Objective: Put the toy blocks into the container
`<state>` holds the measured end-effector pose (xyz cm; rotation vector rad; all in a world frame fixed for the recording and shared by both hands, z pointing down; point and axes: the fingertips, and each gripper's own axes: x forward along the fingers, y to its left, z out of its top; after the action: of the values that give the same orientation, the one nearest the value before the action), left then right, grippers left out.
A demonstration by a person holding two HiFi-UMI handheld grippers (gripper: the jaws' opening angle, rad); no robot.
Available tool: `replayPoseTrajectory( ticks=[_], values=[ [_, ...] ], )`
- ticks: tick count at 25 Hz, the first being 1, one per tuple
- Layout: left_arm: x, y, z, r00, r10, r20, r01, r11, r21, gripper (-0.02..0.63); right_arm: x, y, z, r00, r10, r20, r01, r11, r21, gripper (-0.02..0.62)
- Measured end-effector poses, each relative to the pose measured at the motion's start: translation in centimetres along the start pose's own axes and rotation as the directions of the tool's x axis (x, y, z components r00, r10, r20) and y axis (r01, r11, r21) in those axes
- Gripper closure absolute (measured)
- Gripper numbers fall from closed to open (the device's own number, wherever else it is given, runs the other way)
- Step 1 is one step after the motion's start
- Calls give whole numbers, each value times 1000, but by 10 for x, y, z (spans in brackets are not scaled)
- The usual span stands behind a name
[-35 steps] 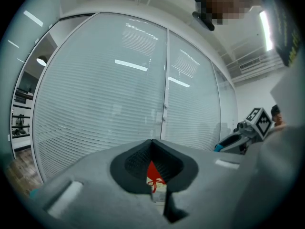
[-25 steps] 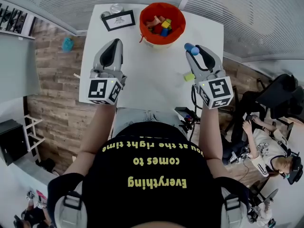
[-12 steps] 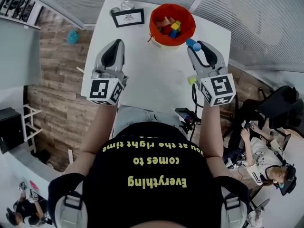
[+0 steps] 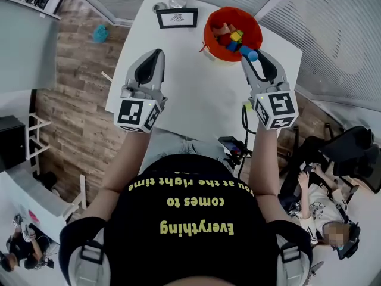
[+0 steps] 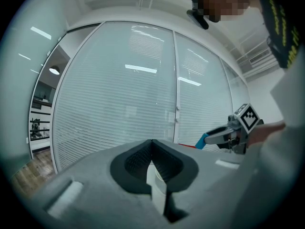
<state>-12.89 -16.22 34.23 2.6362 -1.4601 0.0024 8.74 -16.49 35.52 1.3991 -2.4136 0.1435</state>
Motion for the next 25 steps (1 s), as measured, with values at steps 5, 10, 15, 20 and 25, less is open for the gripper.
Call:
replayPoseTrajectory(
  ticks=[5, 10, 15, 20, 25],
  values=[
    [-1, 6, -3, 1000, 14, -7, -14, 1000, -3, 607, 20, -1, -8, 1000, 18, -20, -18, 1000, 0, 444],
    [-5, 15, -4, 999, 41, -17, -41, 999, -6, 607, 36, -2, -20, 998, 33, -47, -33, 999, 18, 443],
    [-3, 22, -7, 998, 56, -20, -57, 998, -11, 607, 45, 0, -27, 997, 45, -67, -43, 999, 26, 443],
    [-3, 25, -12, 998, 63, -29, -64, 998, -14, 607, 49, 2, -32, 995, 53, -81, -50, 998, 34, 442],
    [-1, 27, -14, 997, 62, -35, -63, 998, -13, 607, 52, 2, -32, 995, 50, -80, -48, 998, 32, 433]
  ],
)
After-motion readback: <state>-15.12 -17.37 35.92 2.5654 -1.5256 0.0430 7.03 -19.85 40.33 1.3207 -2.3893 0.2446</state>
